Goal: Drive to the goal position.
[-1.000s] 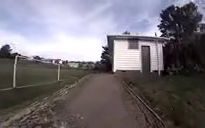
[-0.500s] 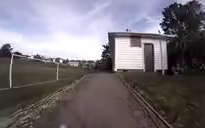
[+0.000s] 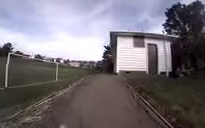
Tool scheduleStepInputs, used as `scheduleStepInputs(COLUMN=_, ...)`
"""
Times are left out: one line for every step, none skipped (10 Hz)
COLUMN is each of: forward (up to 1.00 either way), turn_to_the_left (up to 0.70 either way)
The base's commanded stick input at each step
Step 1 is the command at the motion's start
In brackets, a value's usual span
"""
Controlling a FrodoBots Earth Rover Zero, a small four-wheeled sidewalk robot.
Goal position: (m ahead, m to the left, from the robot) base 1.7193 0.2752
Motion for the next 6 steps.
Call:
scheduleStepInputs(forward=0.85, turn_to_the_left=0.0)
scheduleStepInputs(forward=0.85, turn_to_the_left=0.0)
scheduleStepInputs(forward=0.85, turn_to_the_left=0.0)
scheduleStepInputs(forward=0.85, turn_to_the_left=0.0)
scheduleStepInputs(forward=0.85, turn_to_the_left=0.0)
scheduleStepInputs(forward=0.85, turn_to_the_left=0.0)
